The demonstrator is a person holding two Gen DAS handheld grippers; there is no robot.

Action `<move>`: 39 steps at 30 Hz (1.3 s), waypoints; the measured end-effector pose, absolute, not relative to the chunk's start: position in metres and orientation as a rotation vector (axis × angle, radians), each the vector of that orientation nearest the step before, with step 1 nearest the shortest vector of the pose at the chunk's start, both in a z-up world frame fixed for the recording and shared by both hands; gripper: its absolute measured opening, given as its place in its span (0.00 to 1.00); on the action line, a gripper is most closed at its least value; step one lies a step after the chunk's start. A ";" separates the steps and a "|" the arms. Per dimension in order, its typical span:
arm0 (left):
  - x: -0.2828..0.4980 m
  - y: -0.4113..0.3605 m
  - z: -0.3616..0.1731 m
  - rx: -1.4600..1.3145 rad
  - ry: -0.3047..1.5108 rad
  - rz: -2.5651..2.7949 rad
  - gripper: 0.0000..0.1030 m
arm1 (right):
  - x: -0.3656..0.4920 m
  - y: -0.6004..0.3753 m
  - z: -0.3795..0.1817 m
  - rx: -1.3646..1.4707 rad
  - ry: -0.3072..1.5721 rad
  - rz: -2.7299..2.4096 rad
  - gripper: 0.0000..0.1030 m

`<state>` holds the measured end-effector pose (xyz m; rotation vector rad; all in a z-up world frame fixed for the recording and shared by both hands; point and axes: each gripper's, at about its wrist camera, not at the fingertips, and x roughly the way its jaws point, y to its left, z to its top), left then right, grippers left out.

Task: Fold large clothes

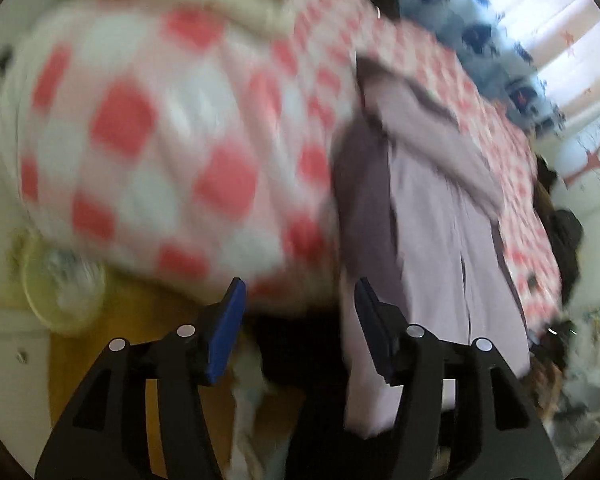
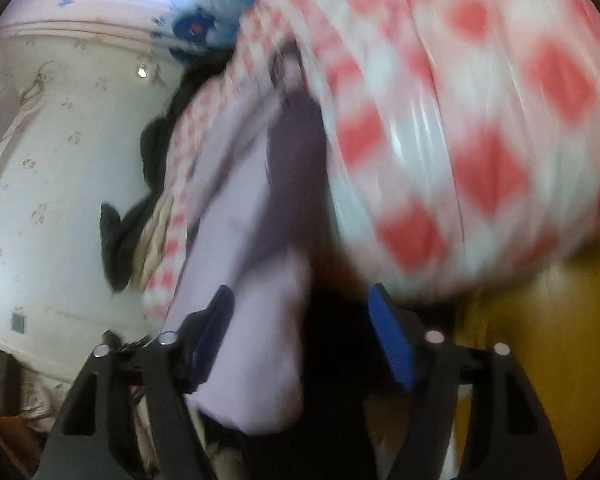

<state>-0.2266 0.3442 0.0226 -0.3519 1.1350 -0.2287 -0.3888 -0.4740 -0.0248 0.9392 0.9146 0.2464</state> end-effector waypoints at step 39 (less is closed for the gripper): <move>-0.060 0.203 -0.017 -0.293 1.062 -0.435 0.84 | -0.131 -0.421 -0.037 0.551 1.068 0.268 0.93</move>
